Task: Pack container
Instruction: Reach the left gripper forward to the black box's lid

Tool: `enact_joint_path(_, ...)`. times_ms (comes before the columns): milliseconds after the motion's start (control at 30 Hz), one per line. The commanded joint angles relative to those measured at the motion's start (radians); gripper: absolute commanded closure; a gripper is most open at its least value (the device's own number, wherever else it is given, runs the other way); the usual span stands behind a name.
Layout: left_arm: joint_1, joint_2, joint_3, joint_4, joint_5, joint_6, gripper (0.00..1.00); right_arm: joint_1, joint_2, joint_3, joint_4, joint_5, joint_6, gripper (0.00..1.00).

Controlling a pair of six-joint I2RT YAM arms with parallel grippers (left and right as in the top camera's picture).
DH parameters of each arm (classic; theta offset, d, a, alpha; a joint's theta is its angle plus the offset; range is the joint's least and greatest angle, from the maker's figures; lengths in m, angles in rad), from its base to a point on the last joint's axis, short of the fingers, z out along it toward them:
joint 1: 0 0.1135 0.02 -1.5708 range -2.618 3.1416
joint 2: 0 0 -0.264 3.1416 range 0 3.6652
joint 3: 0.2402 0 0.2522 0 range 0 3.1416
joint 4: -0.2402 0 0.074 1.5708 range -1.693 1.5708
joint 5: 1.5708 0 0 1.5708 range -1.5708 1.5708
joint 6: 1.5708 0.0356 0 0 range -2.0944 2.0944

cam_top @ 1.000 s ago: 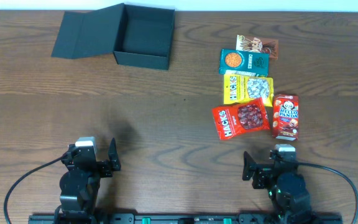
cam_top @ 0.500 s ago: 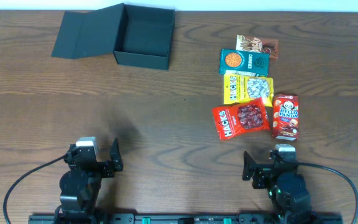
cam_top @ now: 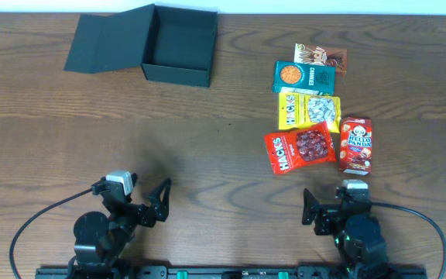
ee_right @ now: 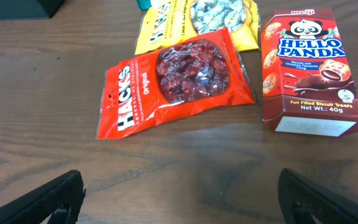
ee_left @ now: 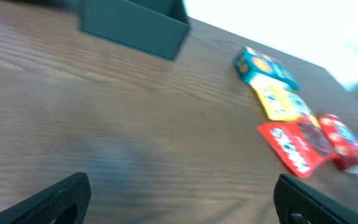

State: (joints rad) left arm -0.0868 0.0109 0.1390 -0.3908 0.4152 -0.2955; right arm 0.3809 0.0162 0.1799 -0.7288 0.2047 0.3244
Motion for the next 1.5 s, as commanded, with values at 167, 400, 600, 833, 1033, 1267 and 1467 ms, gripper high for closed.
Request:
enact_joint_path(167, 0.003, -0.007, -0.013, -0.005, 0.163, -0.027, 0.05, -0.007, -0.011, -0.014, 0.0, -0.003, -0.004, 0.01)
enact_joint_path(400, 0.002, -0.004, -0.013, 0.009, 0.118, -0.052, 0.05, -0.007, -0.011, -0.013, 0.0, -0.003, -0.004, 0.01)
enact_joint_path(600, 0.002, 0.037, -0.01, 0.148, 0.063, -0.073, 0.05, -0.007, -0.011, -0.013, 0.0, -0.003, -0.004, 0.01)
enact_joint_path(833, 0.002, 0.31, 0.039, 0.355, 0.019, -0.067, 0.05, -0.007, -0.011, -0.014, 0.0, -0.003, -0.004, 0.01)
enact_joint_path(1033, 0.002, 0.795, 0.291, 0.391, 0.019, 0.013, 0.05, -0.007, -0.011, -0.013, 0.0, -0.003, -0.004, 0.01)
enact_joint_path(1267, 0.001, 1.299, 0.722, 0.274, 0.026, 0.103, 0.05, -0.007, -0.011, -0.013, 0.0, -0.003, -0.004, 0.01)
enact_joint_path(1467, 0.001, 1.606, 1.084, 0.172, 0.006, 0.116, 0.05, -0.007, -0.011, -0.013, 0.0, -0.003, -0.004, 0.01)
